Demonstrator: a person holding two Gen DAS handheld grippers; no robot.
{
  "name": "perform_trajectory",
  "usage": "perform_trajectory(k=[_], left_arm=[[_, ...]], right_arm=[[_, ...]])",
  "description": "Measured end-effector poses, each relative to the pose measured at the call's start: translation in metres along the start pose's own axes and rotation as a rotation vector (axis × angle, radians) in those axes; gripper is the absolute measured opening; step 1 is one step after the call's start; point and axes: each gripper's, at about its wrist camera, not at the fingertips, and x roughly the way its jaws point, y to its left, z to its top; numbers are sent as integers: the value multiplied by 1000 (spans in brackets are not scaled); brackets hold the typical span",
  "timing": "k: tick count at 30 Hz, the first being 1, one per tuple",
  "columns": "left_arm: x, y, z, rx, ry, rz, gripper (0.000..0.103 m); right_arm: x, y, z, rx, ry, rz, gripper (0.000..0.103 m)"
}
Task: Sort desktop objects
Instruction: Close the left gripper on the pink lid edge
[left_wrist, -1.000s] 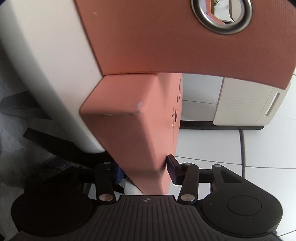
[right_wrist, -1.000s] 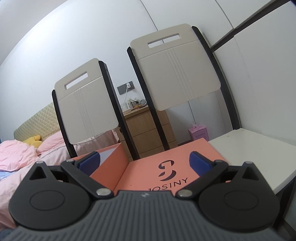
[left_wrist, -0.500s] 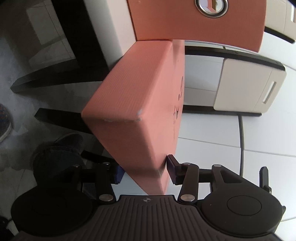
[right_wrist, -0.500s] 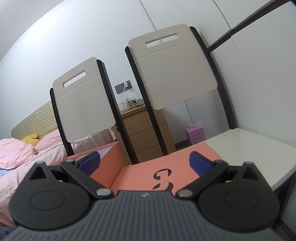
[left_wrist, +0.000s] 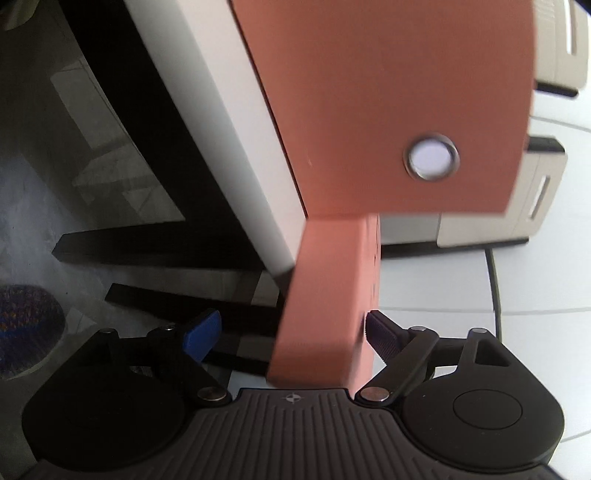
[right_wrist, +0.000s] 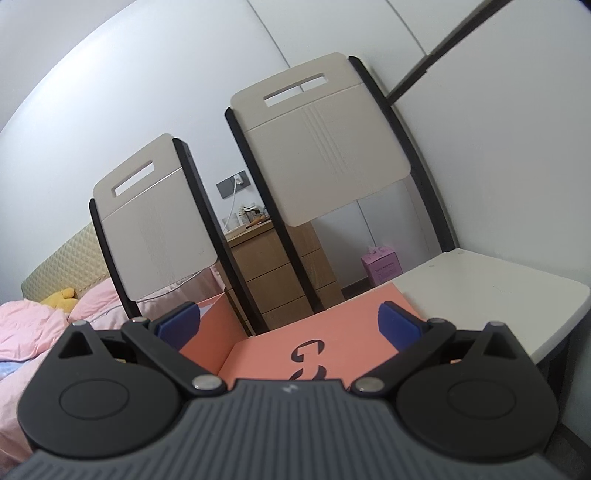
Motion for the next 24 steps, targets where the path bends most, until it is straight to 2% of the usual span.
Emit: perform_trajectory(k=[2,4,8,12,17,20,24], left_arm=[[3,2,2,-12,7,-18,85],[5,4,3,-26,16,-42,78],[0,0,1,-28,30,-98,50],[-8,0,-7,-40,60,-132,46],[-27,9,-20,-45,119,-159,45],[-39,14,-27,-38,142,-167,45],[-46,13,-32,-19,159,-167,45]], right_arm=[[-2,-6,1,13,3,-2,103],[-3,-12,3,20,9,-10,103],[-2,-25,5,33,38,-23,103],[3,-44,9,52,117,-23,103],[17,-87,14,99,302,-46,103],[26,-117,12,123,414,-89,103],[35,-152,-4,233,546,-62,103]])
